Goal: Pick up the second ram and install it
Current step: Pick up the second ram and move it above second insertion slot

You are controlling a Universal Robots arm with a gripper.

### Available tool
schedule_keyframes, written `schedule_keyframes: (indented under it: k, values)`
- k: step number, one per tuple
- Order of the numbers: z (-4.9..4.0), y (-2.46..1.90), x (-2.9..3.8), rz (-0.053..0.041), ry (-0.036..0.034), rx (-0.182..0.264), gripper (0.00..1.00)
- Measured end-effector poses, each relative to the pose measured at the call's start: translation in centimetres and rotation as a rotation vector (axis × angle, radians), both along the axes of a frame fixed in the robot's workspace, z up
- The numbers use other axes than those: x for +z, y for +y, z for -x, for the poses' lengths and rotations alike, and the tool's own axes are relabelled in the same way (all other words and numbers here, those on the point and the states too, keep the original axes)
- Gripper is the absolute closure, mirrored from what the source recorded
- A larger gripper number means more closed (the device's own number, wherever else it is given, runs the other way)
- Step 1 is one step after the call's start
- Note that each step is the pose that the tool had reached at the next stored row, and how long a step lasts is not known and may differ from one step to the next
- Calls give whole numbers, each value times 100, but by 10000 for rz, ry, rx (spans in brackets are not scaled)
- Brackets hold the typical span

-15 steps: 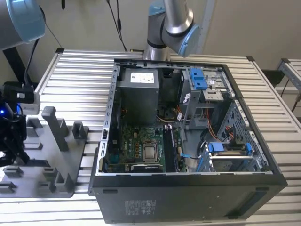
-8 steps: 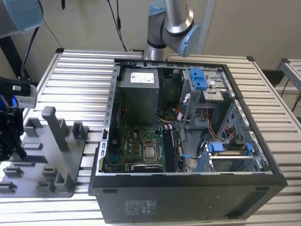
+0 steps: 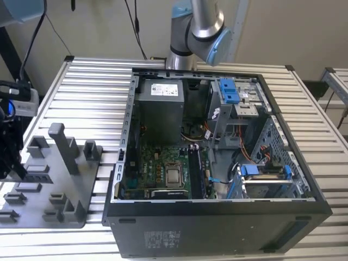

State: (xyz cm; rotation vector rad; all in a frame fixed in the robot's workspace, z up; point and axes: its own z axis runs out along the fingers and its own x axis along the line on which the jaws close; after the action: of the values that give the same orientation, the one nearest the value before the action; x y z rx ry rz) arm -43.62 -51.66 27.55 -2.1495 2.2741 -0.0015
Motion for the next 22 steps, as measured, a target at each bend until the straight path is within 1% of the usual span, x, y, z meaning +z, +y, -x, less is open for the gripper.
schedule_keyframes:
  k: [6,8,12,17,22]
  values:
    - [0,0,175,1,0,1,86]
    - [0,0,253,0,-1,1,86]
    - [0,0,386,0,-1,1,86]
    - [0,0,587,1,0,1,86]
    - [0,0,755,0,-1,1,86]
